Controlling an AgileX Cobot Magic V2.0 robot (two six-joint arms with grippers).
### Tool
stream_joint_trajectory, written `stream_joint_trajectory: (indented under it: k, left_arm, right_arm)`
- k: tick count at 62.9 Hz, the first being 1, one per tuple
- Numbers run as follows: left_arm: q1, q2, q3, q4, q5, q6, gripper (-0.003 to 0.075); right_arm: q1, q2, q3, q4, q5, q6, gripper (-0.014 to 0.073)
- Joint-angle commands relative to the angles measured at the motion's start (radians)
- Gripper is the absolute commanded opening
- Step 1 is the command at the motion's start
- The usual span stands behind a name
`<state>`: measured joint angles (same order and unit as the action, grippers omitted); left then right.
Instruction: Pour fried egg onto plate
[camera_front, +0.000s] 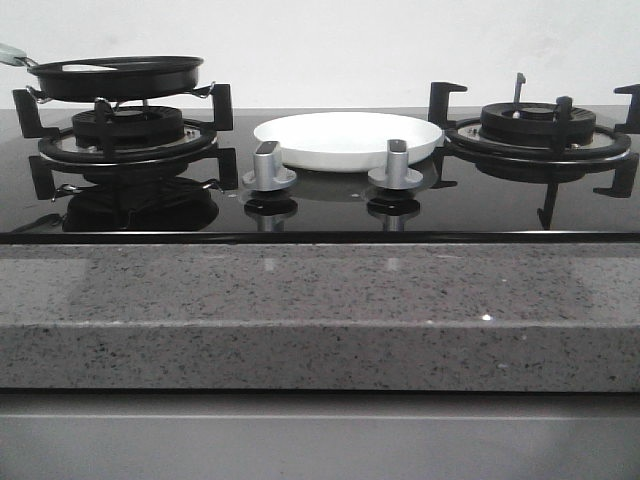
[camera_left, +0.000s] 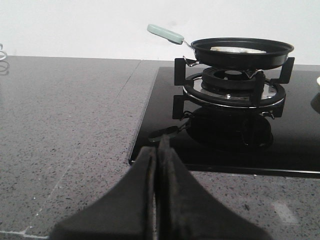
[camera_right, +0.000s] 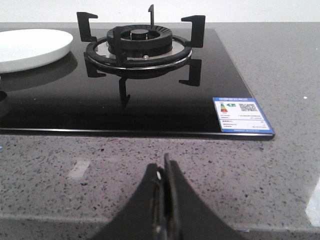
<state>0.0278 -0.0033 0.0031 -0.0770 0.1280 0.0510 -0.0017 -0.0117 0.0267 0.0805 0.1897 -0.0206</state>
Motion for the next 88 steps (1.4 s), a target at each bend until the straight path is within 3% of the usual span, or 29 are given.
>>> stream_joint_trajectory:
  k: [1, 34, 54, 69, 88]
  left_arm:
    - [0.000, -0.017, 0.005, -0.010, -0.087, -0.009, -0.0020]
    - [0.000, -0.017, 0.005, -0.010, -0.087, -0.009, -0.0020]
    - [0.000, -0.013, -0.055, -0.011, -0.184, -0.009, -0.0020]
    - [0.000, 0.179, -0.379, -0.004, 0.129, -0.009, -0.0020]
    - [0.000, 0.557, -0.584, -0.004, 0.128, -0.009, -0.0020]
  right_arm:
    - [-0.009, -0.015, -0.005, -0.010, -0.076, -0.004, -0.0118]
    - [-0.009, -0.015, -0.005, -0.010, -0.078, -0.004, -0.0118]
    - [-0.009, -0.015, -0.030, -0.010, -0.123, -0.004, -0.0118]
    - [-0.009, 0.088, -0.320, -0.010, -0.011, -0.004, -0.0113]
    - [-0.009, 0.495, -0.656, -0.010, 0.118, -0.004, -0.0106]
